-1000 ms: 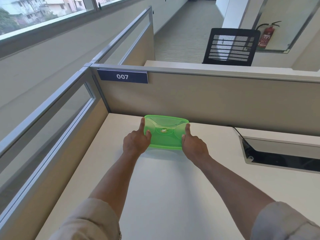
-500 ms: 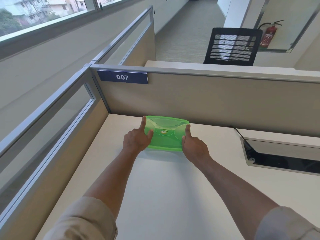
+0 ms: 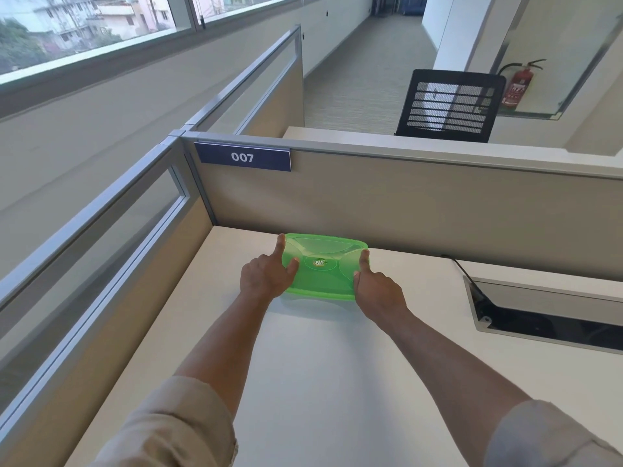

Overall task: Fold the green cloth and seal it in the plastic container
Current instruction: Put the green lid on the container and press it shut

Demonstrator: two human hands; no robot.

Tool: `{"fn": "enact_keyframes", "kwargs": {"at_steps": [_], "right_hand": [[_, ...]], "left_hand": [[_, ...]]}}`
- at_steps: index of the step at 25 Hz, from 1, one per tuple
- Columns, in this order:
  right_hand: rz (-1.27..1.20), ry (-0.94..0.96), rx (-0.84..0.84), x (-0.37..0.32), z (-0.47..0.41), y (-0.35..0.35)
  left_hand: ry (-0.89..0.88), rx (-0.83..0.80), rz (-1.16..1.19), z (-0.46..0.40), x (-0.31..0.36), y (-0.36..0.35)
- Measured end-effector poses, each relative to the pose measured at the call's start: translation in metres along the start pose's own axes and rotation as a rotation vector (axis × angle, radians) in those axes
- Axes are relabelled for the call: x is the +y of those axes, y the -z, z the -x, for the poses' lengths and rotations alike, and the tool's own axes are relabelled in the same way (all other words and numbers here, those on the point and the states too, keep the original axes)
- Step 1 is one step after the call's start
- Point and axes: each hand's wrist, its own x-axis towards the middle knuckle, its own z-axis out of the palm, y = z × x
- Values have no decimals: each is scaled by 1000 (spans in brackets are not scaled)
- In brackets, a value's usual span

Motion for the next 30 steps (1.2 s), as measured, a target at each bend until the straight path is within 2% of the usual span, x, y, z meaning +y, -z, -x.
{"fn": "enact_keyframes", "kwargs": {"at_steps": [8,11,13,15,20,25,30], "right_hand": [[-37,-15,31,1,1,-5],[-36,-84,35,-7,0,-2],[32,-94,112,-11,-3,-3],[56,-6,176,-16,-11,-2],[18,184,69,-33,-19,-6],[17,217,44,-34,-18,-17],[49,219,137,-33,-16,-27]], "left_hand": [[-1,-4,-18,1,3,-2],[-37,103,-25,4,8,-4],[-125,155,25,8,16,-8],[-211,151,86,9,29,-10],[-271,38,129,10,48,-21],[-265,65,93,11,47,-31],[-264,95,82,14,48,-33]]}}
